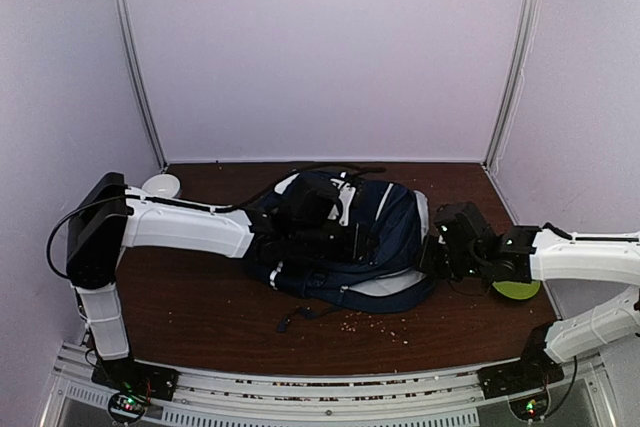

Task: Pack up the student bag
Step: Adjust the student bag at the center of the board.

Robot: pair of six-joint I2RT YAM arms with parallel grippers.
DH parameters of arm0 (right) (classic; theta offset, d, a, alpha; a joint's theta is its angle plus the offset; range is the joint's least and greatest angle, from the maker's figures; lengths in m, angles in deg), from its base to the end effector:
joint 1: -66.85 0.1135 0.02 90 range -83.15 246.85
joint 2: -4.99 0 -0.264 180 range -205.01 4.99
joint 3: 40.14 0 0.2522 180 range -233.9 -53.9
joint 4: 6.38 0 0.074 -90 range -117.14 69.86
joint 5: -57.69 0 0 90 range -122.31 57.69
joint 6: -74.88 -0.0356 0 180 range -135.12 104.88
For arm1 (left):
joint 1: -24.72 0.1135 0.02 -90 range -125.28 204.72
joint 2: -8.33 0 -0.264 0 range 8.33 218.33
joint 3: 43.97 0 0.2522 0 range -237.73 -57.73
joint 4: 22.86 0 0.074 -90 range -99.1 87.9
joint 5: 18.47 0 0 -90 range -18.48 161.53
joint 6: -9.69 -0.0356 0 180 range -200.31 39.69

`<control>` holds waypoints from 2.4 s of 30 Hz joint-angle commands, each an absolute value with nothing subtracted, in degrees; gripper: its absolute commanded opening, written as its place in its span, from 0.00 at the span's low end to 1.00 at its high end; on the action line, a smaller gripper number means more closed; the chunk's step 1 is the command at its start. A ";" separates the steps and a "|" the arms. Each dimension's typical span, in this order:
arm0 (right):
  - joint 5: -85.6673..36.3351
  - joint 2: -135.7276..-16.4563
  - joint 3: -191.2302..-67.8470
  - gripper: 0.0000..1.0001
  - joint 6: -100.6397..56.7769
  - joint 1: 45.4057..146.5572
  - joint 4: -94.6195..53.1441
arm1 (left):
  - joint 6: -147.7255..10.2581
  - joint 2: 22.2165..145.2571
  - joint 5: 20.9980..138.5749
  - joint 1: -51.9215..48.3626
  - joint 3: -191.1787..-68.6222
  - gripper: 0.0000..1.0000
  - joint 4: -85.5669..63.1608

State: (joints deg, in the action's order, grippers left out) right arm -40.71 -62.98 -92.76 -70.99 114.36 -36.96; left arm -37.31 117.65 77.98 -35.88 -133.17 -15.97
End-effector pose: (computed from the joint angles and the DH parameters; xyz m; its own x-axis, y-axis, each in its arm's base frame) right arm 0.1660 0.1736 0.2130 -0.8193 0.3179 -0.4771 0.0309 0.8555 0.5169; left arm 0.2133 -0.3867 0.2262 -0.7870 0.0162 -0.6168 0.5170 0.5628 -0.6449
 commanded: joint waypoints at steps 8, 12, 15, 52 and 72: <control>-34.26 -53.88 -82.60 0.00 -62.65 112.51 -8.18 | -39.07 105.84 74.00 -35.13 -129.89 0.00 -20.52; -30.90 -54.82 -80.10 0.00 -63.18 111.70 -0.32 | -39.17 101.31 71.37 -34.31 -126.33 0.00 -19.63; -29.29 -57.43 -77.81 0.00 -65.05 111.66 4.91 | -39.17 98.21 69.51 -34.09 -123.16 0.00 -19.49; -45.17 -53.40 -104.44 0.65 -58.99 115.64 -54.95 | -42.92 103.27 69.62 -34.49 -108.64 0.00 -23.89; -43.93 -50.10 -93.87 0.63 -61.63 112.65 -45.32 | -56.65 96.71 64.70 -37.53 -119.28 0.73 0.92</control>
State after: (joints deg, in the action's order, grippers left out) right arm -41.89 -53.25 -96.54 -60.79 113.09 -48.13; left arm -50.62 94.83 67.41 -36.84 -111.47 -4.43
